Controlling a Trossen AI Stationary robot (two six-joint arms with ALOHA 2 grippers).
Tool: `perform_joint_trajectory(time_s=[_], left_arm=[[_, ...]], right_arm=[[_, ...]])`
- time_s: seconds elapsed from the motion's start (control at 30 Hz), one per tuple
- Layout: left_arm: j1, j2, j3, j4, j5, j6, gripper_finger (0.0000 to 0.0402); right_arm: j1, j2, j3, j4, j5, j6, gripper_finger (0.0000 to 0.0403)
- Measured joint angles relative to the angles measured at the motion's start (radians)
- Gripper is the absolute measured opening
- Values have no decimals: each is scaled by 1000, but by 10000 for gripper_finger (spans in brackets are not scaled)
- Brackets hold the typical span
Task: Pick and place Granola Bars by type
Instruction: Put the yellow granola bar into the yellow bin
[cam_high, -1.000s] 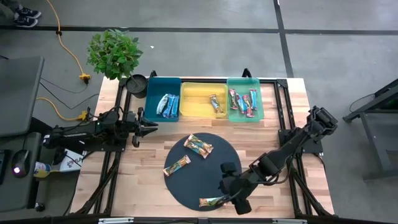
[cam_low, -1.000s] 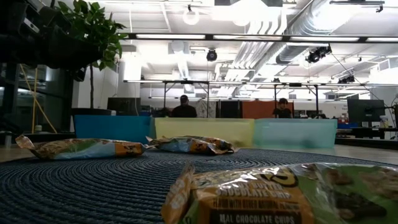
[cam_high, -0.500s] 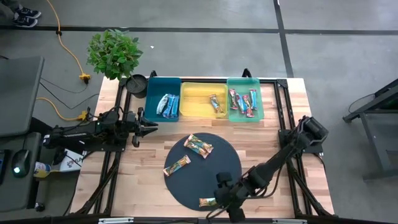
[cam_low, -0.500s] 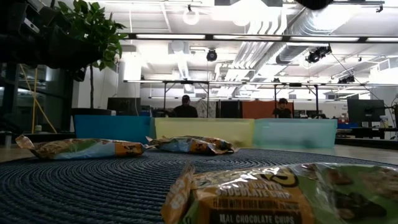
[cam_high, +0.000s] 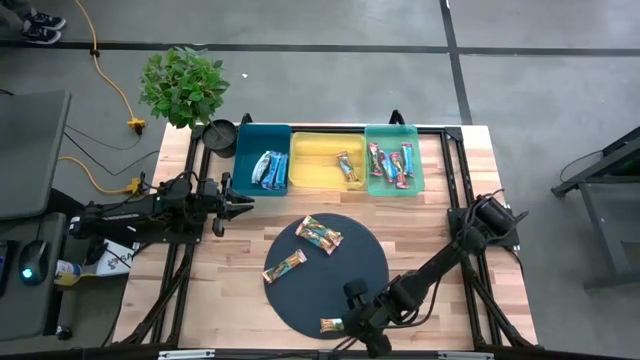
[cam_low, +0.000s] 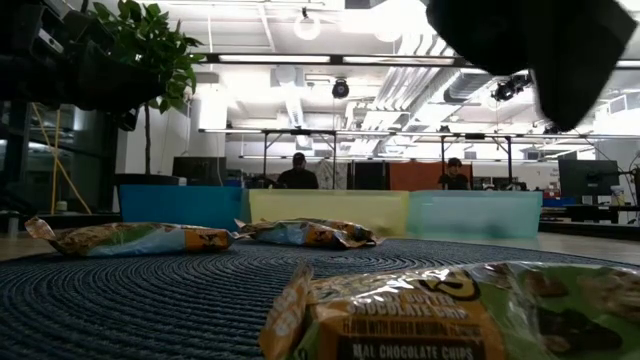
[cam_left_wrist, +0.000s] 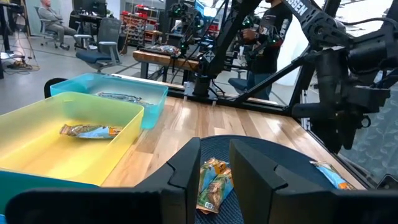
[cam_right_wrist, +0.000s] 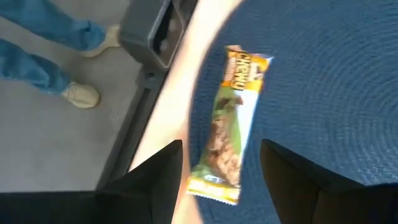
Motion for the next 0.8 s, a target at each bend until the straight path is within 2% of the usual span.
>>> perform_joint_trajectory(time_s=[0.37, 0.8], left_arm=[[0, 0, 0, 0, 3, 0, 82], [0, 0, 0, 0, 2, 0, 82]], right_arm=[[-3, 54, 0, 17, -45, -31, 199], [-3, 109, 0, 36, -8, -26, 199]])
